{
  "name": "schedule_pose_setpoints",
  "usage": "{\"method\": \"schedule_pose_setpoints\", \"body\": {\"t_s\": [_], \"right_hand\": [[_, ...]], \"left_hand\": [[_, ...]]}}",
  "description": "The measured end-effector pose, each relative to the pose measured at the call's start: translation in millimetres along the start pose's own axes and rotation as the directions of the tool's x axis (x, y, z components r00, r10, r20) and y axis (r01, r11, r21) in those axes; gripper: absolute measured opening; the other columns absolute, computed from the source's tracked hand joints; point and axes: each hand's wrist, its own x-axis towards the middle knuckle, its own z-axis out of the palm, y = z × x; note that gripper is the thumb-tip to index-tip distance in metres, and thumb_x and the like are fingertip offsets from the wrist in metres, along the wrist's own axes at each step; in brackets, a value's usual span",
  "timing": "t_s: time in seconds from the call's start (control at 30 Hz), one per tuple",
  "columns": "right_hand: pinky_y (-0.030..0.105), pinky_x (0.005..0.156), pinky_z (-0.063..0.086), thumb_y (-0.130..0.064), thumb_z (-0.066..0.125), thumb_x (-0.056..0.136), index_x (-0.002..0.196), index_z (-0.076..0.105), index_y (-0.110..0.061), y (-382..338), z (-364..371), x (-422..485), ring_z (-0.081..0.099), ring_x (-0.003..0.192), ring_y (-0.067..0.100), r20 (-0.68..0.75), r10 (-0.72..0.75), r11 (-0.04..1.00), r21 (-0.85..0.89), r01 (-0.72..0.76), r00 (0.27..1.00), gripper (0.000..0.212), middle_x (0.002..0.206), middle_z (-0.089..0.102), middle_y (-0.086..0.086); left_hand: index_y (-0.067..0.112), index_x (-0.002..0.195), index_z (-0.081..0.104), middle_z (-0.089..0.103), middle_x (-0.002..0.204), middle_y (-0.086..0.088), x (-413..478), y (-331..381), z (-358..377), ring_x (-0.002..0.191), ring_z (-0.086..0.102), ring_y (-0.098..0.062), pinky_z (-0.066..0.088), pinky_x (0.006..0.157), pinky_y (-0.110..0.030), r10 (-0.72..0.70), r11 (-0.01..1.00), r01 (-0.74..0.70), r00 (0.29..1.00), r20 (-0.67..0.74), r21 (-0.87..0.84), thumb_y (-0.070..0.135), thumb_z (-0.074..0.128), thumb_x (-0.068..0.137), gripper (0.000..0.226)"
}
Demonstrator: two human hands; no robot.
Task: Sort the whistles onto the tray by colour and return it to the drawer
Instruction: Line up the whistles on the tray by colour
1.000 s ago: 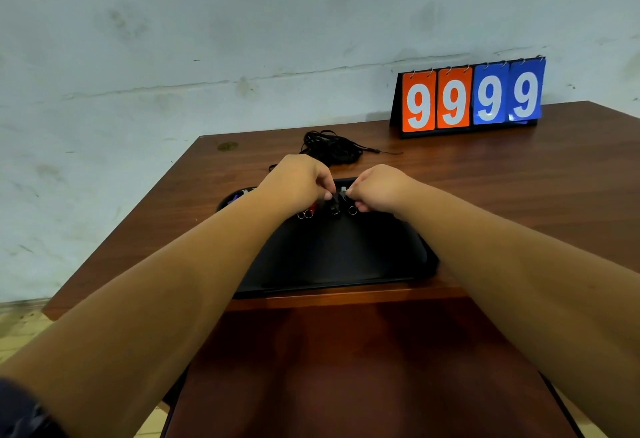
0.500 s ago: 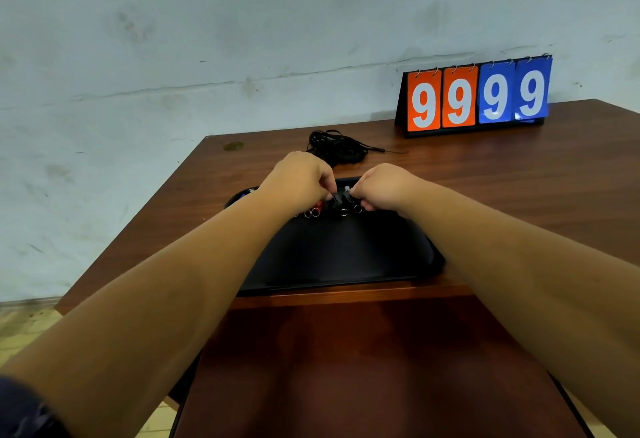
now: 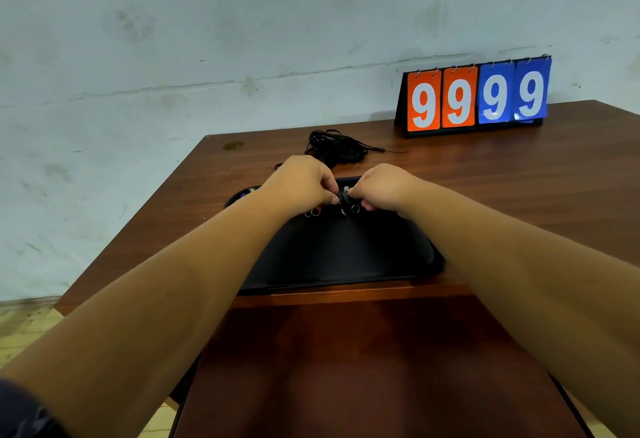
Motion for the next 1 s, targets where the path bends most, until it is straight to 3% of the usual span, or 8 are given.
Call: {"method": "schedule_pose_setpoints", "body": {"t_s": [0.17,0.3,0.6,0.73,0.87,1.0], "right_hand": [[0.044,0.086,0.059,-0.03,0.069,0.098,0.106,0.083,-0.002,0.1,-0.5,-0.2,0.065,0.073,0.024,0.013,0.007,1.0,0.006,-0.007,1.0,0.032,0.082,0.078,0.013],[0.038,0.078,0.053,-0.03,0.068,0.099,0.107,0.082,-0.002,0.2,-0.9,0.4,0.065,0.073,0.024,0.025,0.016,1.0,0.011,-0.017,1.0,0.033,0.078,0.074,0.009],[0.035,0.078,0.053,-0.031,0.068,0.1,0.109,0.082,-0.004,1.1,-2.1,0.8,0.065,0.074,0.022,0.03,0.007,1.0,0.012,-0.008,1.0,0.032,0.083,0.078,0.014],[0.032,0.072,0.051,-0.027,0.069,0.1,0.111,0.081,-0.005,-0.4,-2.2,0.9,0.064,0.069,0.019,0.033,0.016,1.0,0.022,-0.016,0.999,0.028,0.079,0.074,0.008],[0.038,0.082,0.057,-0.026,0.067,0.101,0.117,0.08,-0.003,-2.0,-2.3,1.0,0.064,0.074,0.022,0.04,-0.002,1.0,0.012,0.001,0.999,0.031,0.09,0.08,0.016],[0.039,0.085,0.058,-0.027,0.066,0.103,0.119,0.079,-0.002,-2.7,-1.6,1.9,0.063,0.077,0.023,0.045,-0.007,1.0,-0.008,0.008,0.999,0.033,0.091,0.078,0.015]], "left_hand": [[0.032,0.102,0.081,0.076,0.082,0.009,0.4,0.3,1.1,0.066,0.068,-0.006,0.05,0.062,-0.023,0.01,1.0,-0.01,1.0,-0.003,0.006,0.04,0.088,0.086,0.02],[0.034,0.098,0.079,0.08,0.092,0.005,2.2,1.1,2.4,0.078,0.075,-0.014,0.054,0.065,-0.025,0.011,1.0,-0.011,1.0,-0.004,0.021,0.043,0.088,0.086,0.017],[0.035,0.087,0.077,0.08,0.086,0.005,4.9,-1.0,2.8,0.074,0.077,-0.014,0.065,0.072,-0.031,0.022,0.999,-0.022,1.0,-0.015,0.023,0.04,0.087,0.086,0.011],[0.035,0.089,0.079,0.079,0.078,0.009,5.2,-5.6,2.2,0.069,0.074,-0.009,0.065,0.072,-0.033,0.026,0.999,-0.025,1.0,-0.013,0.036,0.039,0.089,0.084,0.012],[0.041,0.085,0.076,0.078,0.087,0.012,6.9,-6.9,1.0,0.077,0.073,-0.007,0.064,0.078,-0.034,0.038,0.997,-0.036,0.999,-0.019,0.075,0.042,0.09,0.081,0.014],[0.036,0.088,0.08,0.079,0.085,0.009,5.0,-7.5,-1.4,0.071,0.075,-0.01,0.066,0.071,-0.034,0.04,0.997,-0.041,0.999,0.006,0.059,0.039,0.09,0.082,0.013]]}}
